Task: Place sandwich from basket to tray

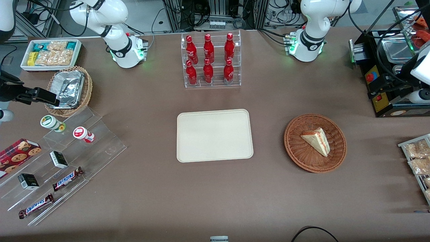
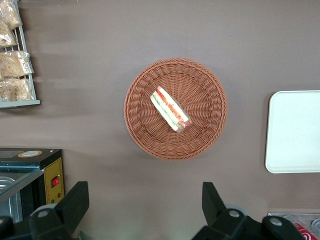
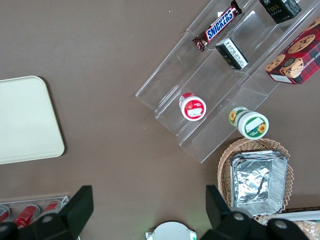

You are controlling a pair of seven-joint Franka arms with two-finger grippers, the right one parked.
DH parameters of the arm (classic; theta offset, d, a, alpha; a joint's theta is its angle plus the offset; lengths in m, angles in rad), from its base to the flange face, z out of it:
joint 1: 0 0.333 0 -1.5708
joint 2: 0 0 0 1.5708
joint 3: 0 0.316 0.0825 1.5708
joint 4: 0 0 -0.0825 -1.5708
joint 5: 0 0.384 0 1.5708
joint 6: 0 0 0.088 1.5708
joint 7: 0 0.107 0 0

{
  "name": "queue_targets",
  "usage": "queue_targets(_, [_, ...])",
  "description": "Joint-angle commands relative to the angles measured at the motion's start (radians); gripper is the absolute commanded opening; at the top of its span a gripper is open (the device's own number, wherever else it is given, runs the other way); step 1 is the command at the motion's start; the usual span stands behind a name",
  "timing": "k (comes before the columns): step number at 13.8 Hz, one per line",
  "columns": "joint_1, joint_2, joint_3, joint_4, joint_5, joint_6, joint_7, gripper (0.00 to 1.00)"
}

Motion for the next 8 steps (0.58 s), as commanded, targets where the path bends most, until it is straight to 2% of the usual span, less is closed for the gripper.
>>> queue_targets(1, [-0.008,0.001,0.007,0.009,-0.009,-0.01,0.009,1.0])
queue_targets(5, [-0.011,0.036,0.001,-0.024,0.002,0.035,-0.004,1.0])
queue_targets(8, [-0.011,0.036,-0.01,-0.167,0.009,0.192,-0.04,1.0])
